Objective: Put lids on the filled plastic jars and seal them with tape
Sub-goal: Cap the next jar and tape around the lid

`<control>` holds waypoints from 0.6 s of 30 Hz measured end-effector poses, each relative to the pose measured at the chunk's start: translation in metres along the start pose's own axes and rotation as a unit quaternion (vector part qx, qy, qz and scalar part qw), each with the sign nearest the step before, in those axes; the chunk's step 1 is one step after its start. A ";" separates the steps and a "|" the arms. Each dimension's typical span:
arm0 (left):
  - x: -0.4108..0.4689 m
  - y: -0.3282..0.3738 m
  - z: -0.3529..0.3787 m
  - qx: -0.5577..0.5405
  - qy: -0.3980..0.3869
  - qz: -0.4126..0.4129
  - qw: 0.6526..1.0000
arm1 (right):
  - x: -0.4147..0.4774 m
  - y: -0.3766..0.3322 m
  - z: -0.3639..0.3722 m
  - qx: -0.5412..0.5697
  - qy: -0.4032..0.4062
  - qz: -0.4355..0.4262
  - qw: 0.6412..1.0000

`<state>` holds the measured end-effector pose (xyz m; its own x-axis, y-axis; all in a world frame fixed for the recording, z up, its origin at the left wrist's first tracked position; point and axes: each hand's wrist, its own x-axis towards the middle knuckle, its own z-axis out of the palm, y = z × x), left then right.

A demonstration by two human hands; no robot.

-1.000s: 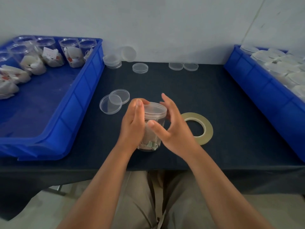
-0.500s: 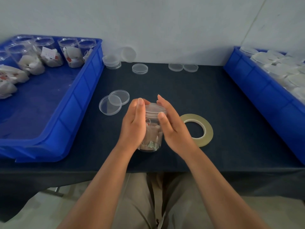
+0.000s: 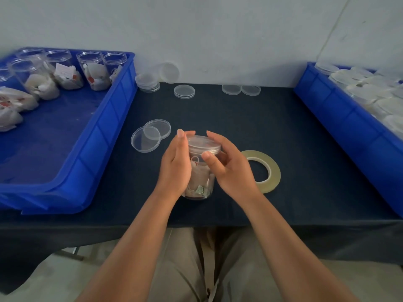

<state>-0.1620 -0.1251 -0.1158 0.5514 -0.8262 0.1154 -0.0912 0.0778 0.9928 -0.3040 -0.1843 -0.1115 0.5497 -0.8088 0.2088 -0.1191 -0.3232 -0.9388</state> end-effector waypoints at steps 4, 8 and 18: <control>-0.004 0.006 0.002 0.036 -0.029 0.014 0.999 | -0.001 -0.004 -0.013 0.006 -0.021 0.009 1.000; -0.013 0.011 0.005 0.034 -0.026 0.010 0.999 | 0.004 -0.019 -0.035 -0.158 -0.074 0.020 0.984; -0.022 0.013 0.003 0.022 -0.027 -0.009 0.999 | -0.014 -0.049 -0.065 -0.316 -0.079 0.012 0.945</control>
<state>-0.1784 -0.1075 -0.1053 0.5072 -0.8566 0.0947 -0.1194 0.0391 0.9921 -0.3601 -0.1889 -0.0509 0.6507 -0.7527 0.0996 -0.5761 -0.5749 -0.5811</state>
